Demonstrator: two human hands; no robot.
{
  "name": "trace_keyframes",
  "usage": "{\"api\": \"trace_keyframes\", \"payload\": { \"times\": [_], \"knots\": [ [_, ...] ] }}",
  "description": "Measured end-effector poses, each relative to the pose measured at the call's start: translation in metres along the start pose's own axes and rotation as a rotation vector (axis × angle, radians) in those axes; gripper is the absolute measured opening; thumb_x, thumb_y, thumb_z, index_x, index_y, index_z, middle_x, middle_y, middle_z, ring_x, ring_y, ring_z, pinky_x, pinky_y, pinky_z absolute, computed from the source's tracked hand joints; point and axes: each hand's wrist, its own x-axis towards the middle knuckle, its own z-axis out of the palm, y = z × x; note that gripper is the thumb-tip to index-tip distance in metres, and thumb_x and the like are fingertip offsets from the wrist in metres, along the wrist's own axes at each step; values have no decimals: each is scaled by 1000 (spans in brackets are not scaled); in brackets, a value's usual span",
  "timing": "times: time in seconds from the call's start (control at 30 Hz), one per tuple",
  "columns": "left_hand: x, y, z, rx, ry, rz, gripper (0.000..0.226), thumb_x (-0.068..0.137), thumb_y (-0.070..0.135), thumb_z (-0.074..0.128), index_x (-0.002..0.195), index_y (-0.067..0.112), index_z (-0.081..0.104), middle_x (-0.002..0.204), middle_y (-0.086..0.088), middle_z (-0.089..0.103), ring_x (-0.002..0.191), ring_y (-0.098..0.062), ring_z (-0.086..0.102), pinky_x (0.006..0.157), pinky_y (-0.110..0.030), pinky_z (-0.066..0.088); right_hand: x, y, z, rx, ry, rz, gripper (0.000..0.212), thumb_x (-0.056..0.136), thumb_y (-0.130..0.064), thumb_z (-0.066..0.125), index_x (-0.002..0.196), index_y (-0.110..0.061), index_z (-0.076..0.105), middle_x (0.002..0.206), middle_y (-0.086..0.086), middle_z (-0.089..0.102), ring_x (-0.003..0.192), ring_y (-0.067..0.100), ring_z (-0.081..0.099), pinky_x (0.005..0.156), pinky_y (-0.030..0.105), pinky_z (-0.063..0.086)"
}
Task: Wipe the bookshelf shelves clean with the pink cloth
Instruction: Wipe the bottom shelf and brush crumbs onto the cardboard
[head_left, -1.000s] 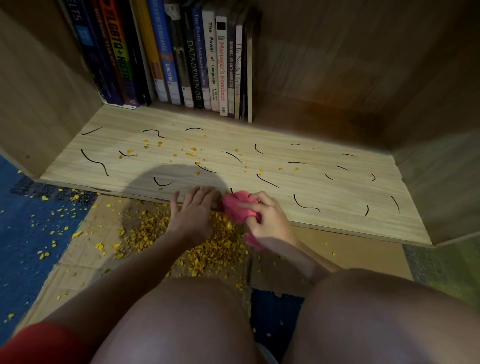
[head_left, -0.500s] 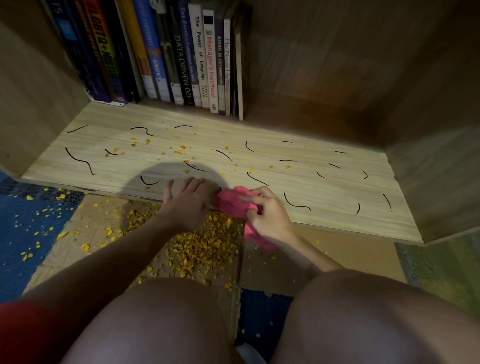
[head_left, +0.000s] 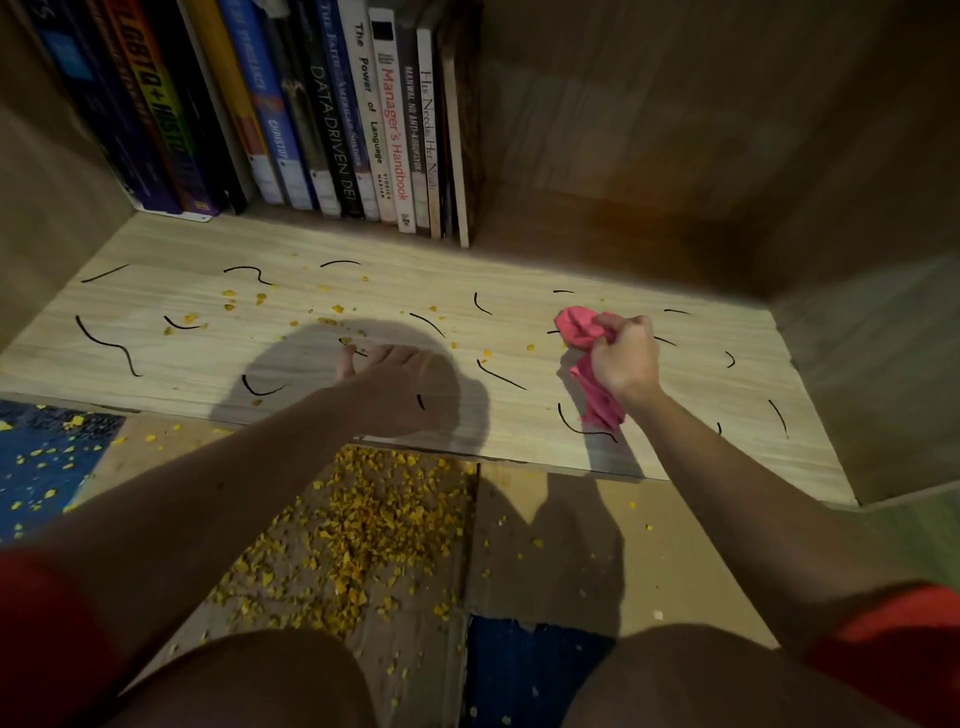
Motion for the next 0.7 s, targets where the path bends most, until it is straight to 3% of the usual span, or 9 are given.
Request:
{"api": "trace_keyframes", "payload": {
  "times": [0.17, 0.5, 0.7],
  "knots": [
    [-1, 0, 10, -55, 27, -42, 77, 90, 52, 44, 150, 19, 7, 155, 1, 12, 143, -18, 6, 114, -52, -3, -14, -27, 24, 8, -120, -109, 35, 91, -7, 46, 124, -10, 60, 126, 15, 46, 119, 34, 46, 109, 35, 30],
    [-33, -21, 30, -183, 258, -131, 55, 95, 27, 38, 147, 19, 20, 151, 2, 24, 142, -14, 14, 114, -51, -5, -112, -56, 57, 150, -445, -458, 39, 84, 0, 51, 120, -7, 63, 121, 12, 50, 116, 27, 45, 103, 25, 30],
    [-58, -34, 55, -131, 316, -127, 56, 95, 26, 38, 147, 23, 19, 153, 8, 18, 143, -10, 9, 113, -50, -10, -151, -52, 58, 250, -473, -517, 48, 71, -25, 42, 105, -9, 72, 108, 8, 58, 101, 19, 52, 89, 23, 37]
  ]
}}
